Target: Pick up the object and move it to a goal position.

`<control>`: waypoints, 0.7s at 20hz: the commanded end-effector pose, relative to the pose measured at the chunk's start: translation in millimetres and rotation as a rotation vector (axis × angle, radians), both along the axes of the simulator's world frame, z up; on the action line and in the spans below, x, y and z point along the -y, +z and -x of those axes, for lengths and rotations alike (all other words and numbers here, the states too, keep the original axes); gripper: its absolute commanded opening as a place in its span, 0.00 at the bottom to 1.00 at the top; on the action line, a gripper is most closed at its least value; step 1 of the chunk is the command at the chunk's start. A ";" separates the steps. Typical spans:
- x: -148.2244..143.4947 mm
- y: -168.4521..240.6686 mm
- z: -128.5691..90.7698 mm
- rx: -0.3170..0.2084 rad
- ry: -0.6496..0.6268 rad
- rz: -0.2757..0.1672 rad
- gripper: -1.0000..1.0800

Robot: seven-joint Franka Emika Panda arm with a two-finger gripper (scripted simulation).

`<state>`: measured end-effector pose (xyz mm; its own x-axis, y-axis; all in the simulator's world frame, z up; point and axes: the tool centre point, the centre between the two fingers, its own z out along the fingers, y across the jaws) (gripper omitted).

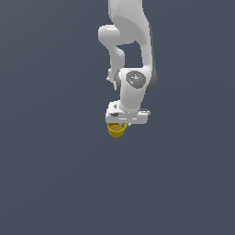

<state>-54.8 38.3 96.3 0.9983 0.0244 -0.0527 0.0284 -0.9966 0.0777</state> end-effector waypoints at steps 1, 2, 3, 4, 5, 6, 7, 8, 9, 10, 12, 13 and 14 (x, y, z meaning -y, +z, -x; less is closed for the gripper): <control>31.1 8.9 -0.6 0.002 -0.001 0.000 0.00; 43.9 12.2 -0.6 0.002 -0.001 0.000 0.00; 56.6 15.5 -0.7 0.002 -0.001 0.000 0.00; 69.3 18.8 -0.8 0.002 -0.001 0.000 0.00; 82.0 22.2 -1.0 0.002 -0.001 0.000 0.00; 94.5 25.4 -1.1 0.002 -0.001 0.000 0.00; 106.4 28.5 -1.4 0.002 -0.001 0.000 0.00; 117.6 31.4 -1.6 0.002 -0.001 0.000 0.00; 128.1 34.1 -2.0 0.002 -0.001 0.000 0.00; 138.0 36.7 -2.3 0.002 -0.001 0.000 0.00; 155.5 41.1 -3.2 0.002 -0.001 0.000 0.00; 163.4 43.1 -3.6 0.002 -0.001 0.000 0.00; 170.6 44.9 -4.0 0.002 -0.001 0.000 0.00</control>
<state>-52.0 -120.5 136.8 0.9984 0.0213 -0.0530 0.0254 -0.9967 0.0775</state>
